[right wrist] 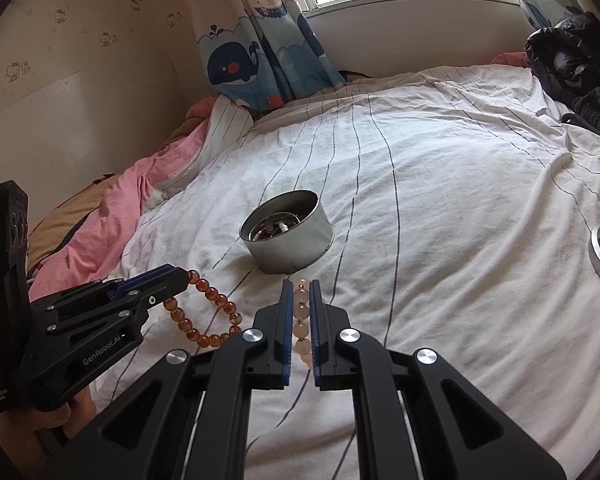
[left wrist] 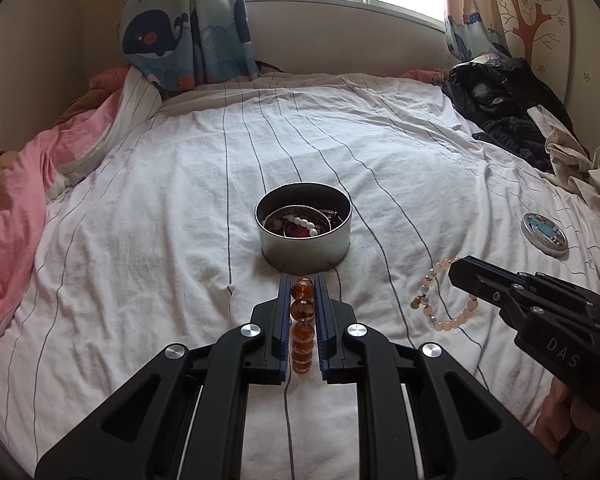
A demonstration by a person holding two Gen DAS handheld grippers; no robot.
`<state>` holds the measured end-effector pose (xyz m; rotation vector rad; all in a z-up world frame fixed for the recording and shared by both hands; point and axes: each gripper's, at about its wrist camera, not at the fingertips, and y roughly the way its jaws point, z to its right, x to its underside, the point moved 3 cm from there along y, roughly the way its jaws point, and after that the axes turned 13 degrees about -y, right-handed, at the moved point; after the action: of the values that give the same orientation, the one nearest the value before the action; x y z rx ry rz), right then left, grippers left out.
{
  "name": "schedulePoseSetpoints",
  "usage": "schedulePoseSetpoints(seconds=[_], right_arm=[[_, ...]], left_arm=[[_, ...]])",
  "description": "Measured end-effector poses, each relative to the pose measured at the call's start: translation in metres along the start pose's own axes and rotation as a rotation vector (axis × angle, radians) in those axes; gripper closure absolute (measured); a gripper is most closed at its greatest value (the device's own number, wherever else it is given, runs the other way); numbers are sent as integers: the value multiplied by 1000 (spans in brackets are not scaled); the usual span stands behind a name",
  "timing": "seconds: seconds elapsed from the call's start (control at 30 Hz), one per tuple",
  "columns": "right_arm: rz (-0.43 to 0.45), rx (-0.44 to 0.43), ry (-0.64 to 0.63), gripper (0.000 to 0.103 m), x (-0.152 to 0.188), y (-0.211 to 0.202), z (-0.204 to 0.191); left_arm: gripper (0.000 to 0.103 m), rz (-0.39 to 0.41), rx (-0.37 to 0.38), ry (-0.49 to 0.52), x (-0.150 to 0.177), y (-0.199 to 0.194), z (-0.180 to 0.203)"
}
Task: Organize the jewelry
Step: 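Lift the amber and pink bracelets toward the tin with both grippers, then open both grippers over the tin to drop the amber and pink bracelets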
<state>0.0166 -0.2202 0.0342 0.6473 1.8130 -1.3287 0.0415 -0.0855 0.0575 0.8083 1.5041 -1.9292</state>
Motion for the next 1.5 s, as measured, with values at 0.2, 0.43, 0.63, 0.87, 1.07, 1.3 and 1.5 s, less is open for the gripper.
schedulePoseSetpoints(seconds=[0.2, 0.43, 0.63, 0.87, 1.07, 1.3, 1.5], right_arm=[[14, -43, 20, 95, -16, 4, 4], [29, -75, 21, 95, -38, 19, 6], [41, -100, 20, 95, -51, 29, 8], [35, -99, 21, 95, -57, 40, 15], [32, -98, 13, 95, -67, 54, 15], [38, -153, 2, 95, -85, 76, 3], [-85, -48, 39, 79, -81, 112, 14]], left_arm=[[92, 11, 22, -17, -17, 6, -2], [92, 32, 47, -26, -36, 13, 0], [92, 53, 69, -45, -57, 22, 2], [92, 76, 163, -81, -85, 37, 16], [92, -76, 132, -194, -84, 101, -1], [79, -76, 42, -233, -75, 103, -40], [60, -61, -38, -184, -59, 83, -46]])
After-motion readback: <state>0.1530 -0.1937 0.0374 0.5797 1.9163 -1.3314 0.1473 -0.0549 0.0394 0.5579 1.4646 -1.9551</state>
